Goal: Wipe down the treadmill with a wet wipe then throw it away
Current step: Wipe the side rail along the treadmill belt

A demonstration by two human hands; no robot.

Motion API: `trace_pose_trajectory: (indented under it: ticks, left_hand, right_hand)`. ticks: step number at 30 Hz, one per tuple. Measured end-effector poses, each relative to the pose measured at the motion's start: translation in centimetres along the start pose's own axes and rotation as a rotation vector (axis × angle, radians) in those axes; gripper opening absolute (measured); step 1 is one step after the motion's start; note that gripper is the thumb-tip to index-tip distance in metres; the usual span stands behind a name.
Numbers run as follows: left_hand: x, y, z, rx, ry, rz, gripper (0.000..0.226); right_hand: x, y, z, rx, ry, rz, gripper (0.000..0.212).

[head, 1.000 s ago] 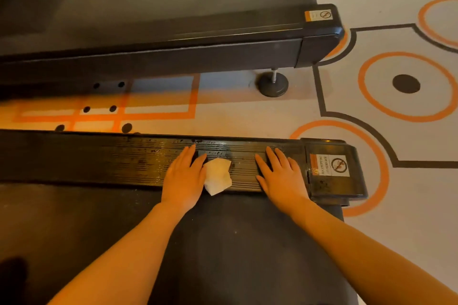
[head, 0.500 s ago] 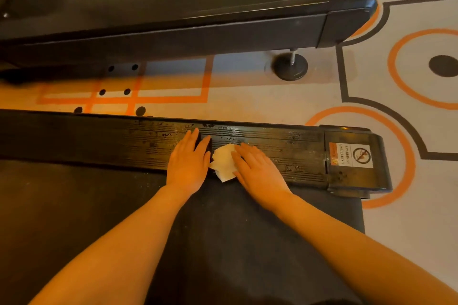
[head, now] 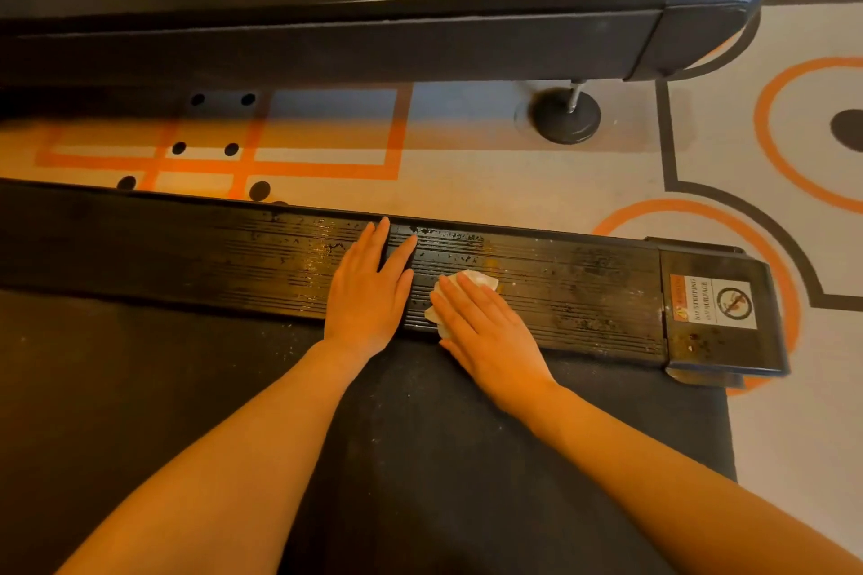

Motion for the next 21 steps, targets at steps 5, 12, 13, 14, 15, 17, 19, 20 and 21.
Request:
trace_pose_trajectory:
  ticks: [5, 12, 13, 14, 15, 17, 19, 20, 21]
  left_hand:
    - [0.4, 0.7, 0.1, -0.035, -0.015, 0.056, 0.053]
    - [0.3, 0.8, 0.0, -0.001, -0.005, 0.025, 0.054]
    - [0.3, 1.0, 0.0, 0.003, -0.006, 0.01, 0.054]
    - [0.3, 1.0, -0.1, 0.005, -0.004, -0.005, 0.054]
    - [0.3, 1.0, -0.1, 0.006, -0.001, -0.02, 0.054]
    - [0.3, 1.1, -0.1, 0.0, -0.002, -0.039, 0.054]
    - [0.3, 1.1, -0.1, -0.011, -0.003, -0.05, 0.054]
    - [0.2, 1.2, 0.0, -0.018, -0.002, -0.05, 0.054]
    - [0.1, 1.3, 0.0, -0.024, -0.001, -0.046, 0.054]
  right_hand:
    - [-0.1, 0.1, 0.1, -0.015, 0.023, -0.06, 0.052]
    - [-1.3, -1.2, 0.9, 0.001, -0.042, -0.268, 0.067]
    - [-1.4, -1.2, 1.0, 0.002, -0.032, -0.293, 0.071]
    - [-1.4, -1.1, 1.0, 0.002, -0.013, -0.305, 0.075]
    - [-1.3, -1.0, 1.0, 0.002, 0.015, -0.301, 0.078]
    - [-1.2, -0.9, 0.7, -0.007, 0.079, -0.257, 0.078]
    - [-1.1, -0.6, 0.2, 0.006, 0.124, -0.205, 0.074]
    - [-1.1, -0.3, 0.1, 0.02, 0.134, -0.183, 0.073]
    - [-1.0, -0.1, 0.0, 0.031, 0.141, -0.168, 0.072]
Point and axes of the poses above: each hand's wrist, its own x-axis away from the middle knuckle, its own y-axis out of the palm, z = x × y, the point moved 7 cm from there along -x, towards the middle knuckle, and after that the axes turned 5 degrees about -x, right-handed, at the moved point
